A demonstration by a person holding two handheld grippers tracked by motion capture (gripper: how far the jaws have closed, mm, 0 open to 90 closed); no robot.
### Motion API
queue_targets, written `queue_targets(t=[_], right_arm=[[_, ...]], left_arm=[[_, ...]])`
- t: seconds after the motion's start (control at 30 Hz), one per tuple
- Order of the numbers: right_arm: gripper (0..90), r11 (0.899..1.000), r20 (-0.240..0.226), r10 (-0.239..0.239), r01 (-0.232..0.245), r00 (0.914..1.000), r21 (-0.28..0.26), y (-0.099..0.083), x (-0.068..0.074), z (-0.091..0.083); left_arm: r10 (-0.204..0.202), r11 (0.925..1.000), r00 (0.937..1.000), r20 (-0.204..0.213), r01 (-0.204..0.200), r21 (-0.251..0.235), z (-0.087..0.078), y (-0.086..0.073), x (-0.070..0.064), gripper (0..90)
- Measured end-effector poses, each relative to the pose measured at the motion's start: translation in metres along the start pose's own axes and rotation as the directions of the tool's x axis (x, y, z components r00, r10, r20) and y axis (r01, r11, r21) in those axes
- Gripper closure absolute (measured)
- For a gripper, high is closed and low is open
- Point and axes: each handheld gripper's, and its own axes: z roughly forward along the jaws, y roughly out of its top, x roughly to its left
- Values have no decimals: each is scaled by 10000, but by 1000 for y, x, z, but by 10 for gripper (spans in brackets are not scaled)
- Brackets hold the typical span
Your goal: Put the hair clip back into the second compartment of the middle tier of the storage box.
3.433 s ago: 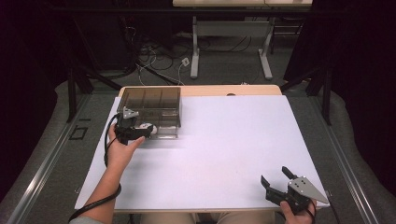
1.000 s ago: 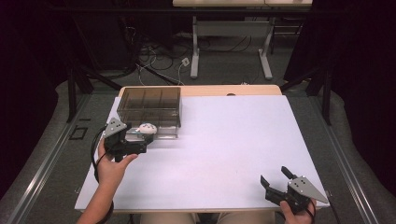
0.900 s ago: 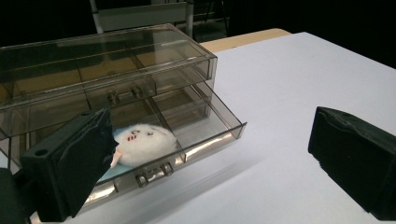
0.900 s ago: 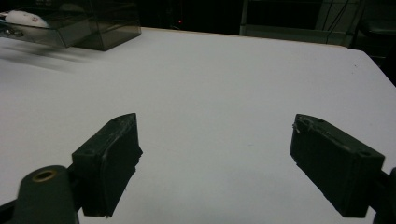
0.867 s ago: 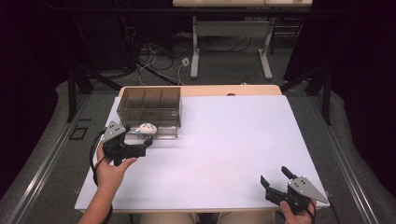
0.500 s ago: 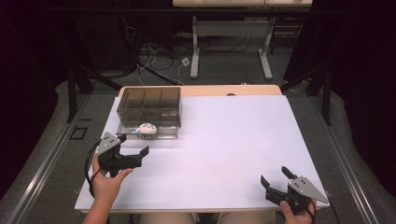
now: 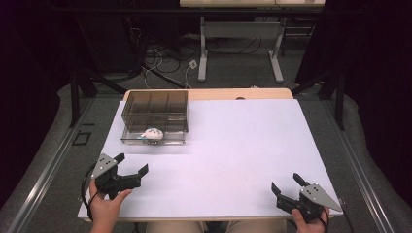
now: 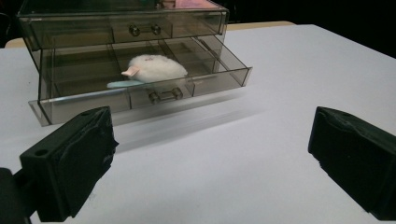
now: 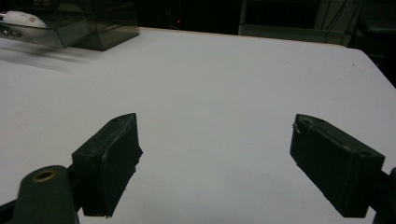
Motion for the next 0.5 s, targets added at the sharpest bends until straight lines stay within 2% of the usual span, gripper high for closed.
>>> queue_targets(t=[0.2,0.27,0.5], right_arm=[[151,10000,39,-43,43,10000,6,0,1,0],[151,10000,34,-17,17,10000,25,0,0,0],[152,10000,58,-62,61,10000,18,0,1,0]], left_arm=[[-83,9999,9999,-87,82,-99,-4,-10,1,8],[-183,9998,9998,-123,183,-10,-4,-14,2,8],[-154,9998,9994,-297,157,105,-6,-20,3,8]])
